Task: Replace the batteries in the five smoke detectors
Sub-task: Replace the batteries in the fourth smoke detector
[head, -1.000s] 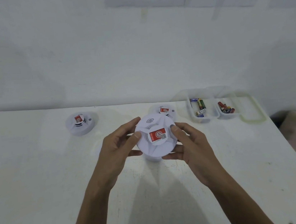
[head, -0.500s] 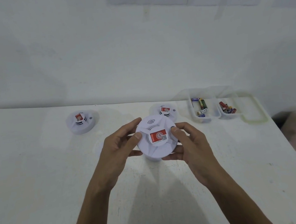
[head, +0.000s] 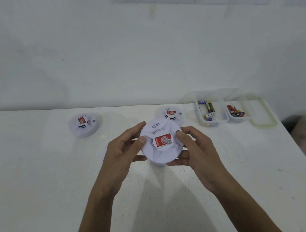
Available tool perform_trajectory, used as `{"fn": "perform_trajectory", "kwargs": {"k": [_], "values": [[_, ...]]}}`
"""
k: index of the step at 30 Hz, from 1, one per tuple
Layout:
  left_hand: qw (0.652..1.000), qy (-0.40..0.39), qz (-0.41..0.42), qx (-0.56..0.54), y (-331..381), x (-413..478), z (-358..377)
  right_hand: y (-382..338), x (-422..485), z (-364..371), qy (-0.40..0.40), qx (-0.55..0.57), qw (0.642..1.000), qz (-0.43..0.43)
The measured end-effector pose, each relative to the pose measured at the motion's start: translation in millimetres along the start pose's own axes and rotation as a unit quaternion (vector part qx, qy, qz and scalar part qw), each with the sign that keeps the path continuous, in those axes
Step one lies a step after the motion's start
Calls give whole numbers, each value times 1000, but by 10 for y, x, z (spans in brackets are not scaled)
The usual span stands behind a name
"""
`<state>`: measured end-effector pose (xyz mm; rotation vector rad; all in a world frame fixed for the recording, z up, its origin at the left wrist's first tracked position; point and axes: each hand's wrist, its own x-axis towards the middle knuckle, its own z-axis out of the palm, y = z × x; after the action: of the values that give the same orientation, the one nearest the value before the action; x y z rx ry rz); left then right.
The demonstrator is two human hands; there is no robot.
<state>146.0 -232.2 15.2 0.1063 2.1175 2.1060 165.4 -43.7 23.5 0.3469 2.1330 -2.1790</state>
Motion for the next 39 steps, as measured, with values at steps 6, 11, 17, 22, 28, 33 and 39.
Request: {"fn": "perform_trajectory", "kwargs": {"k": [6,11,17,22,28,33,39], "values": [[1000,-2,2,0,2,1,-4,-6,-3,10,2,-4,1000,1],[1000,-2,3,-2,0,-4,-14,-5,-7,21,0,-2,1000,3],[1000,-4,1,-15,-17,4,-39,13,6,35,0,5,1000,9],[1000,1,22,-6,-39,-1,-72,31,74,82,3,49,999,18],[996,75,23,-31,-153,96,-148,81,271,272,20,43,999,3],[991,131,24,-12,-293,356,-282,120,552,465,26,-13,1000,2],[989,129,13,77,-568,867,-436,221,1024,629,30,-135,990,11]]}}
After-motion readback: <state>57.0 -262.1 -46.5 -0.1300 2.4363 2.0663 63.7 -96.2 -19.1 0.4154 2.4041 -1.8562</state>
